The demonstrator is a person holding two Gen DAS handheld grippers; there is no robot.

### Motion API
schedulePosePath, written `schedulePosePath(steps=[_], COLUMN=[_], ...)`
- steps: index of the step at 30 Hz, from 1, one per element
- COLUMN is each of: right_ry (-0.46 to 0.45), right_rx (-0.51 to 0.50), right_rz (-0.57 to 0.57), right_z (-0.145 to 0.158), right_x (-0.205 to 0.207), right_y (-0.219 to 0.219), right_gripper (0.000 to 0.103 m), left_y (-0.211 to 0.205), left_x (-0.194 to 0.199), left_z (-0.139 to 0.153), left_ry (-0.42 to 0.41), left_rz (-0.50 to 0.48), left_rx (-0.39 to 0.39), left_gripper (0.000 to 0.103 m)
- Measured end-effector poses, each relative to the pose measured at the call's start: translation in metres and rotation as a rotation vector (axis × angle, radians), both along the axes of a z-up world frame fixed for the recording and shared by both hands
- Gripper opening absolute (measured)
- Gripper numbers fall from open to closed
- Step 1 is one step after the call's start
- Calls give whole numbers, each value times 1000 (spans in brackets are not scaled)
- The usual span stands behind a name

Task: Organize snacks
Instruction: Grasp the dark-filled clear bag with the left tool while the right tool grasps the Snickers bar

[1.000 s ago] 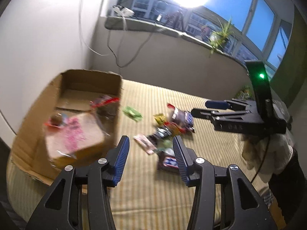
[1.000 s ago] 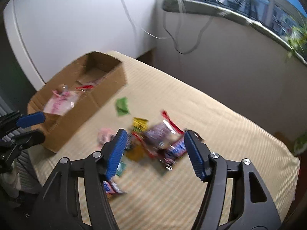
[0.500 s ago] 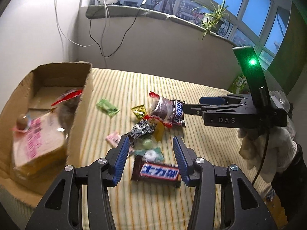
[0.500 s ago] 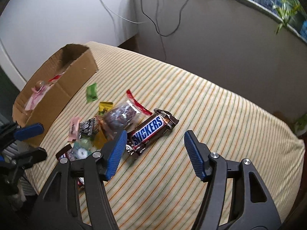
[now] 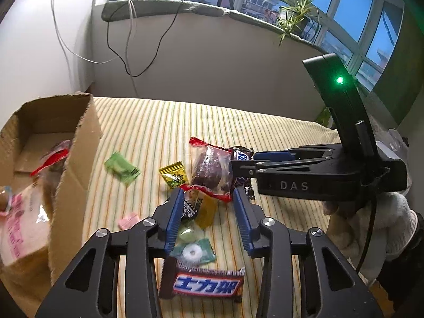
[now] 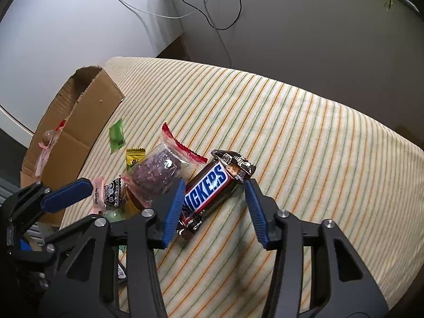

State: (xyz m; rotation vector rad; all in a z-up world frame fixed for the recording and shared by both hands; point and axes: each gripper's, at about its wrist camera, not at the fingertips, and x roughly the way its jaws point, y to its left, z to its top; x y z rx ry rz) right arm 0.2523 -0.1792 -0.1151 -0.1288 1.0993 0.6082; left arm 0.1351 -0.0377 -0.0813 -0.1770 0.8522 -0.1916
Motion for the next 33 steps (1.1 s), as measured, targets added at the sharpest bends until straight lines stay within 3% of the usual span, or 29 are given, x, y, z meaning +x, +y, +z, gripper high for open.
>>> schedulePosePath(steps=[7,11,16,24,33], right_ry=[-17,-20,2,69,72], right_rx=[-31,-42,-18,50,43], right_rz=[42,64,61,68,69], right_z=[0,3,1,-2,-1], right_x=[2,1,6,14,12], right_y=[7,6,0,-13,-12], right_gripper=[48,36,35,35,32], left_y=[-3,-5,-9,-6,-12], left_x=[13,23,36,50,54], left_z=[-5,-11,-16,-27,-35], left_ry=[11,34,48,83,89], left_rz=[-7,-18,-34,-60,-80], left_rx=[12,5,12,-39,-35], left_gripper=[36,36,34,35,34])
